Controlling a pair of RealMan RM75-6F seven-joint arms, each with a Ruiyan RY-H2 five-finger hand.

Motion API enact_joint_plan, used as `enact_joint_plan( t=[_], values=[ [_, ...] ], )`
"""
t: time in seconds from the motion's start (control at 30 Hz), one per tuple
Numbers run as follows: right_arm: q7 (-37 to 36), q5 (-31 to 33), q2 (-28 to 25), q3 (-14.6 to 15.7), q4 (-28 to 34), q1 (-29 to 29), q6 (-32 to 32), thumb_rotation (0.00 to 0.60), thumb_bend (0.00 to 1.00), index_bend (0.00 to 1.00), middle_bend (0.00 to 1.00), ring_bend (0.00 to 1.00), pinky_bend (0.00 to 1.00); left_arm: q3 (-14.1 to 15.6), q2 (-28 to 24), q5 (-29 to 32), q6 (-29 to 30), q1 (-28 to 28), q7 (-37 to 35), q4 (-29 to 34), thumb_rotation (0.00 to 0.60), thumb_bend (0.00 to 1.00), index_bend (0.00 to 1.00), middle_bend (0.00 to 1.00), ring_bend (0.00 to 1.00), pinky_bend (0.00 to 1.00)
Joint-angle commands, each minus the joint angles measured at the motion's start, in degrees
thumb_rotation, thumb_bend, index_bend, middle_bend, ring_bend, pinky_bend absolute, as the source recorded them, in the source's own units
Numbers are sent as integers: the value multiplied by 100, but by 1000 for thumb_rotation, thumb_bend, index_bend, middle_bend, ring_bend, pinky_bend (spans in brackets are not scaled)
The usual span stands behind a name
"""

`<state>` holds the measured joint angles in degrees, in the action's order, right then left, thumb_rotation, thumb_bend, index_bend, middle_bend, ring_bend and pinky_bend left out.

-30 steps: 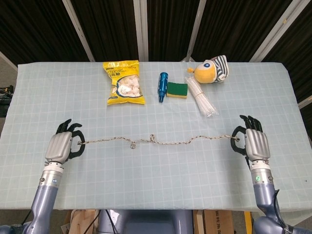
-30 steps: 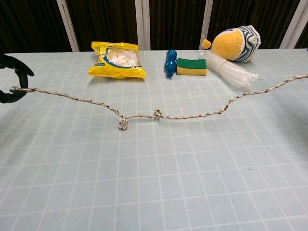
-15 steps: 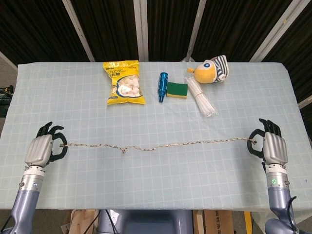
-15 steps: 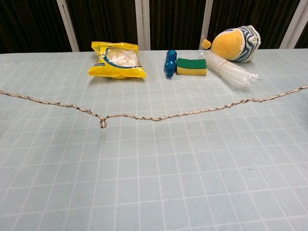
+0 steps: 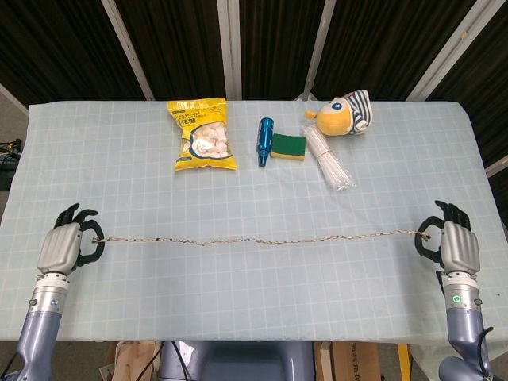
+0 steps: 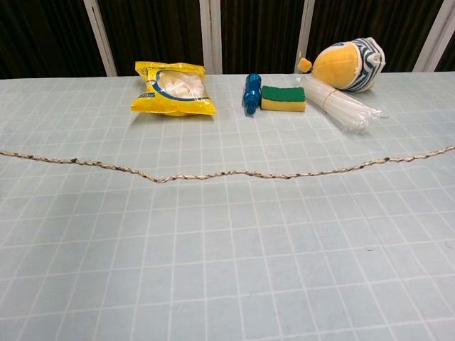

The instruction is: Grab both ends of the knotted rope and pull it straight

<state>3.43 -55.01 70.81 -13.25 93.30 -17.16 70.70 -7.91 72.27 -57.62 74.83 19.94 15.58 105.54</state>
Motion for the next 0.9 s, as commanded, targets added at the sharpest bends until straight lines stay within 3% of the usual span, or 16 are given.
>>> enact_joint_plan(
  t=[0.03,0.43,0.9],
  values=[
    [-9,30,26,4,-57,25,-10,600,482,635,149,0,0,25,38,-2,2,-42,-50,-69,600,558,621,207,0,0],
    [98,210,136,12,-317,81,-98,600,482,635,149,0,0,70,99,8,-144,-187,-376,-605,600,559,621,208,0,0],
    [385,159,244,184,-424,55,-319,600,482,635,149,0,0,147,219,-78,-198,-236,-223,-806,600,558,620,207,0,0]
  ],
)
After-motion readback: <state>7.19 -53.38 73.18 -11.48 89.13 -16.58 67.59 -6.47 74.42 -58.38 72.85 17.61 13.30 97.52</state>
